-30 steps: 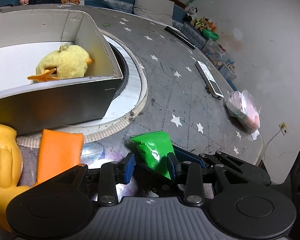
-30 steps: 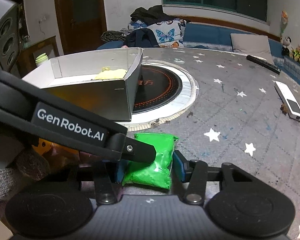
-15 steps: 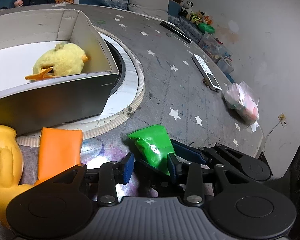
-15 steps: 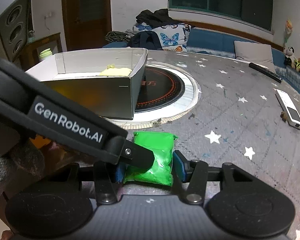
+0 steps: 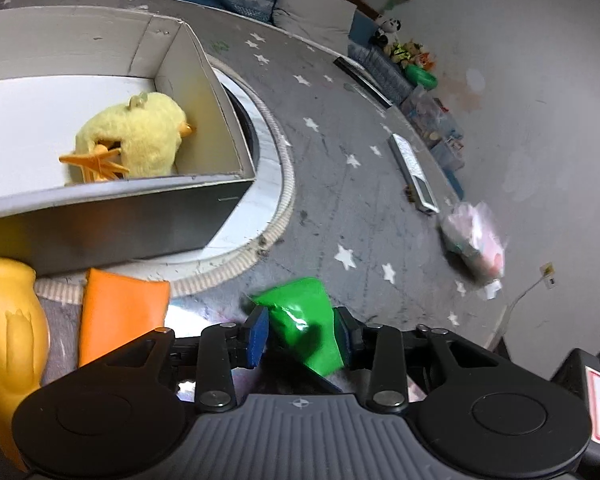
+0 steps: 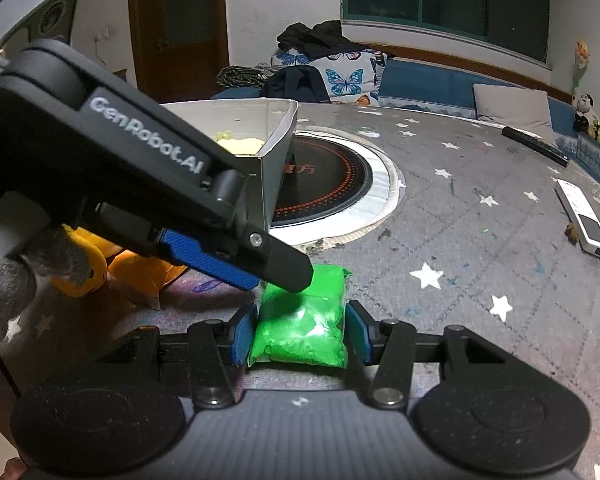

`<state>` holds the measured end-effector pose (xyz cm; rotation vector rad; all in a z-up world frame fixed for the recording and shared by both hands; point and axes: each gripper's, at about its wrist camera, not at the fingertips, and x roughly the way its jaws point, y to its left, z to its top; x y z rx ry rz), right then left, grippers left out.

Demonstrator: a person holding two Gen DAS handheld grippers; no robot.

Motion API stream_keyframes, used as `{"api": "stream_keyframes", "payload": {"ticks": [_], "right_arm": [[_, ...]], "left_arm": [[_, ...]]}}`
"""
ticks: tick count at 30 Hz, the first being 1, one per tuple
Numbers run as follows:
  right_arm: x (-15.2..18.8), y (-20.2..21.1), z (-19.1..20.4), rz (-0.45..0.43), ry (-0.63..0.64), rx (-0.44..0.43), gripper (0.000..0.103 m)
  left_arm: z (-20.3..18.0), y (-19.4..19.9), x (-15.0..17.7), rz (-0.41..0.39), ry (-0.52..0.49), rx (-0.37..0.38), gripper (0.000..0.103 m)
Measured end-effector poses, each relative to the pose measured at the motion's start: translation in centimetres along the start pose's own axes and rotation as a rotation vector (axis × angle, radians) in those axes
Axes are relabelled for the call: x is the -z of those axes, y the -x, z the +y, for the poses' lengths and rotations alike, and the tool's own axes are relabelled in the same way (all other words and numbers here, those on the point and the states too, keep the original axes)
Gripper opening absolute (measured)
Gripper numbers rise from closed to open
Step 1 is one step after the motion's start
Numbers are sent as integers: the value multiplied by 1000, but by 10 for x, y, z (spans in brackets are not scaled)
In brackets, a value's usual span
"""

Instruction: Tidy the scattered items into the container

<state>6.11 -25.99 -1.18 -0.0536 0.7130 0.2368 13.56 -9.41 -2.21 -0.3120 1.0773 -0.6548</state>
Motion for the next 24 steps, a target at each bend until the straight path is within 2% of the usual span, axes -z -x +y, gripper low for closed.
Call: {"api": "stream_keyframes", "payload": {"ticks": [2, 9, 13, 19, 24], "right_arm": [[0, 0, 0, -2, -2, -2, 50], [0, 0, -2, -8, -4, -8, 50], [0, -1, -1, -9, 3, -8, 50], [0, -2, 2, -10, 21, -1, 50], [1, -2, 3, -14, 26, 2, 50]], "left_arm": [[2, -6, -2, 10, 19, -23, 38], [4, -13, -5, 11, 70, -13, 37], [1, -14, -4, 18, 60, -34, 37], [-12, -16, -2, 20, -7, -92, 36], [-4, -17, -5, 30, 25, -66, 35]]}}
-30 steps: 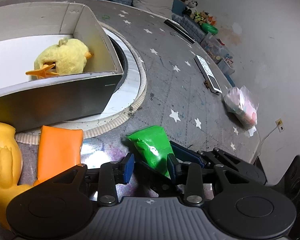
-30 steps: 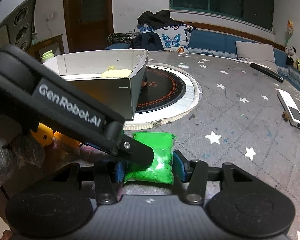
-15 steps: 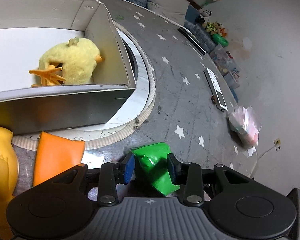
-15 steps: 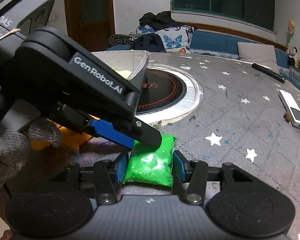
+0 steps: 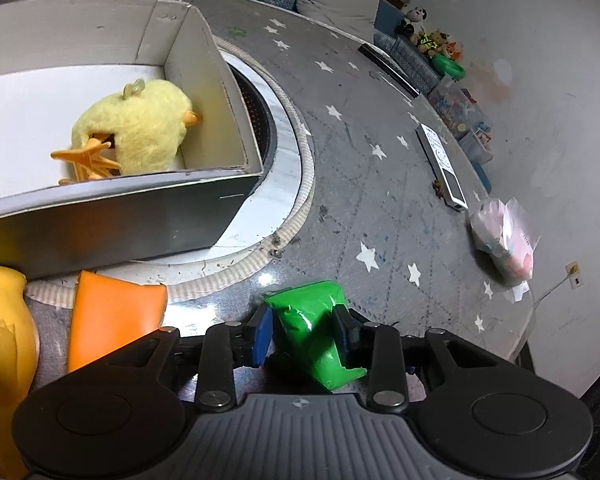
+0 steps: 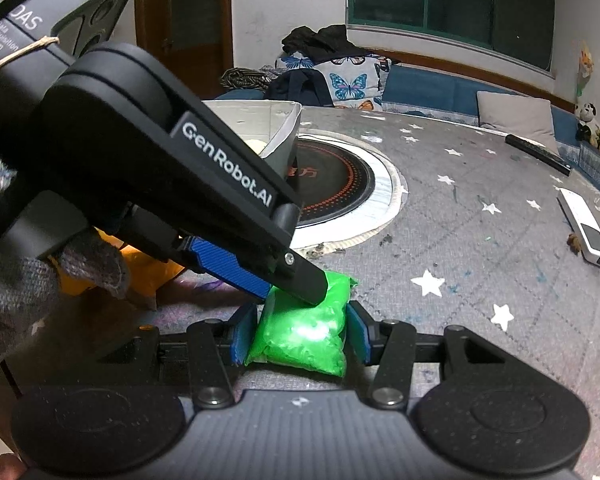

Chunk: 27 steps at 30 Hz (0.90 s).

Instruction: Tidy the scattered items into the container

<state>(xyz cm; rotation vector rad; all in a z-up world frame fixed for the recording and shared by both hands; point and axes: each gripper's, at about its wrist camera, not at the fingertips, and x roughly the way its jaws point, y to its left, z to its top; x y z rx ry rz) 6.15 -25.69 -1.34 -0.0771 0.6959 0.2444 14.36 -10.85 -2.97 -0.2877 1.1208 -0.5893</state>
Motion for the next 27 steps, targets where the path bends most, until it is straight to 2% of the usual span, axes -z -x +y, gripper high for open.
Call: {"api": "stream_keyframes", "payload": {"ticks": [13, 20, 27], "right_arm": [[-3, 7, 5, -9, 4, 10, 44], [-17, 24, 13, -65, 24, -11, 44], [-43, 39, 20, -146, 53, -53, 43]], "left_arm": [[2, 14, 6, -19, 20, 41, 34], [-1, 46, 6, -92, 19, 63, 34], [-5, 88, -5, -202, 1, 68, 34]]}}
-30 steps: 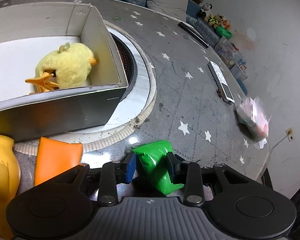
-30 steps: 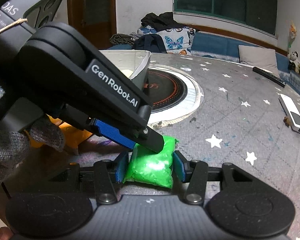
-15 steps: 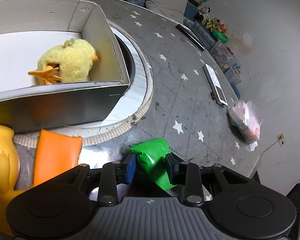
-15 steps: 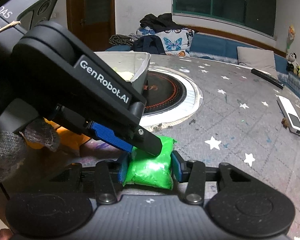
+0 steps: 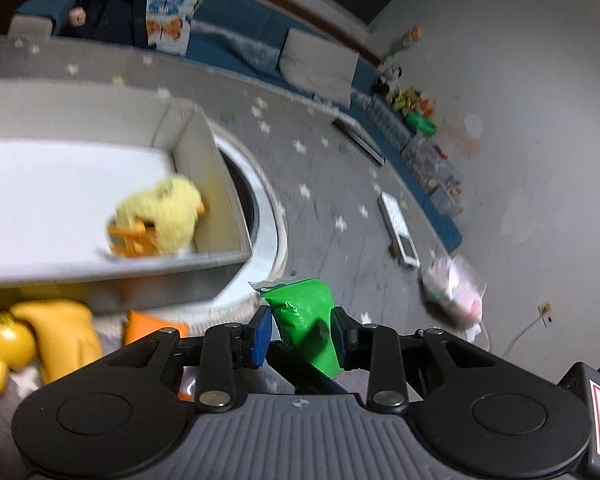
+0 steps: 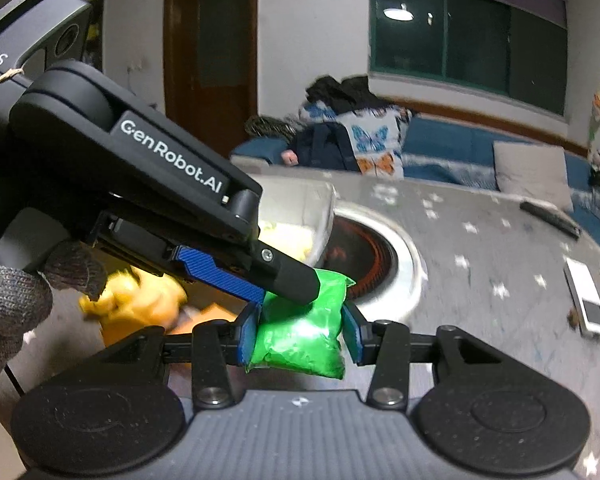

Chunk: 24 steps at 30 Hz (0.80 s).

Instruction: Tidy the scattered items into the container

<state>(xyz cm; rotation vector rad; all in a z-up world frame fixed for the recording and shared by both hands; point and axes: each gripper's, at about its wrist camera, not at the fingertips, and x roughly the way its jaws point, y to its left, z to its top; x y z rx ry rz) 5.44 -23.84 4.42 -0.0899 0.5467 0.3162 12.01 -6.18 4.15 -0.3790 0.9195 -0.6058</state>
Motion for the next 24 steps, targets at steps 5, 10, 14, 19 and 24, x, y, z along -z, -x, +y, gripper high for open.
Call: {"api": "stream_keyframes", "payload": {"ticks": [5, 10, 14, 19, 24], "right_arm": [[-25, -11, 7, -56, 28, -23, 43], [-45, -33, 14, -80, 36, -40, 43], [-53, -54, 14, -72, 15, -59, 43], [-53, -78, 7, -49, -26, -74, 43], [-46, -86, 3, -32, -30, -72, 44]], "left_arm": [[4, 16, -20, -70, 0, -25, 34], [18, 19, -43, -112, 18, -58, 34], [31, 11, -56, -121, 41, -82, 34], [45, 5, -63, -131, 55, -115, 34], [53, 11, -60, -148, 66, -130, 34]]}}
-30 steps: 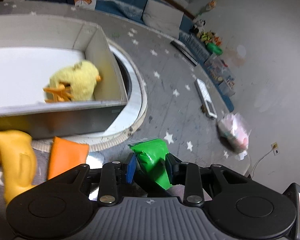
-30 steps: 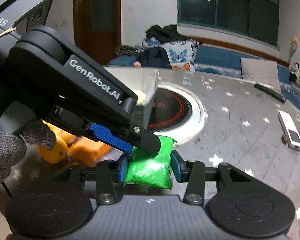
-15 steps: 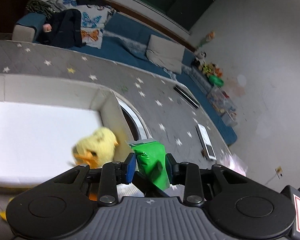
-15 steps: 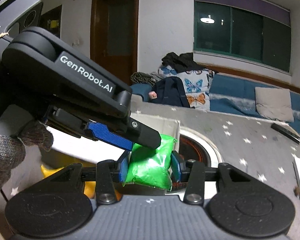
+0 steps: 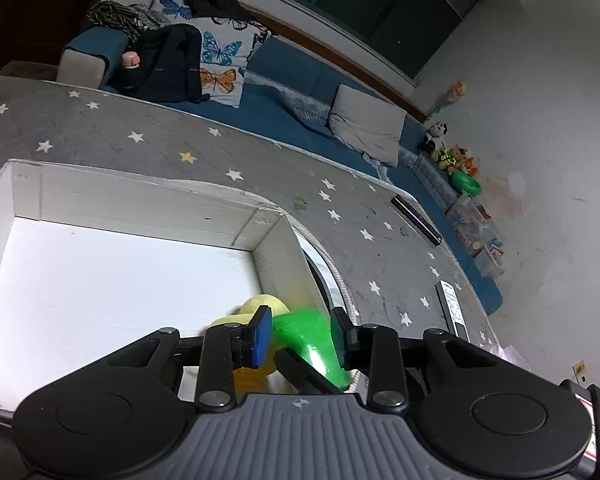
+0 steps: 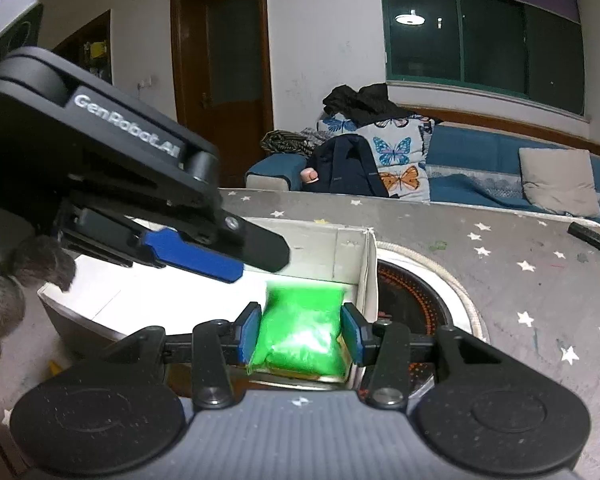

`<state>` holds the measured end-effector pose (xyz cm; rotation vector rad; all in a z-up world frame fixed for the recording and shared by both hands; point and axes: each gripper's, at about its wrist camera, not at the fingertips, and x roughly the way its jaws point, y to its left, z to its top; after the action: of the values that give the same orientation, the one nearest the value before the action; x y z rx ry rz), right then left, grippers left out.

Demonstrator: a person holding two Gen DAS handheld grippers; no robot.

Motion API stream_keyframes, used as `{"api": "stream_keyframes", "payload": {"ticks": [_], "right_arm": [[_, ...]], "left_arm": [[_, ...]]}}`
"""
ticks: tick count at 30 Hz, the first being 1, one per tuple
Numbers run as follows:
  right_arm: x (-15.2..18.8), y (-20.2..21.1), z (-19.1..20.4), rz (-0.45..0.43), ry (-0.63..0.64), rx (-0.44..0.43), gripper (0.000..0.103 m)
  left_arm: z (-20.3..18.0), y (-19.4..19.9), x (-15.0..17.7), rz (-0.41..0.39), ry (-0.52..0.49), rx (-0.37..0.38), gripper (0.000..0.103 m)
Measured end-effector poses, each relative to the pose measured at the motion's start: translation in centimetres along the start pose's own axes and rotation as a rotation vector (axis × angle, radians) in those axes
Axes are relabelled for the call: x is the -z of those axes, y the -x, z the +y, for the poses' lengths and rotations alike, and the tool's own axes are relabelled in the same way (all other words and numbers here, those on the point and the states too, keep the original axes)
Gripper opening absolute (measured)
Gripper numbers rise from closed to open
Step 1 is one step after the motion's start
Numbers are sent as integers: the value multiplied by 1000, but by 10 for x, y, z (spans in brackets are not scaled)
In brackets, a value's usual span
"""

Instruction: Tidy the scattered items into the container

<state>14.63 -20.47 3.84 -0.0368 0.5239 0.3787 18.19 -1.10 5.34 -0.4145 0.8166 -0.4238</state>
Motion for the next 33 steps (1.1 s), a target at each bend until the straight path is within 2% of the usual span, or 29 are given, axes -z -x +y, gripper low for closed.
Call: {"api": "stream_keyframes", "payload": {"ticks": [13, 17, 24, 33], "right_arm": [[5, 31, 9, -37, 20, 21, 45], [10, 42, 14, -34, 23, 12, 50], [26, 44, 27, 26, 36, -29, 50], [51, 35, 38, 133, 51, -58, 52]], "left_arm": [[9, 30, 27, -21, 13, -2, 34], [13, 40, 37, -25, 10, -9, 34], [24, 47, 54, -8, 21, -31, 34], [27, 28, 68, 77, 18, -34, 34]]}}
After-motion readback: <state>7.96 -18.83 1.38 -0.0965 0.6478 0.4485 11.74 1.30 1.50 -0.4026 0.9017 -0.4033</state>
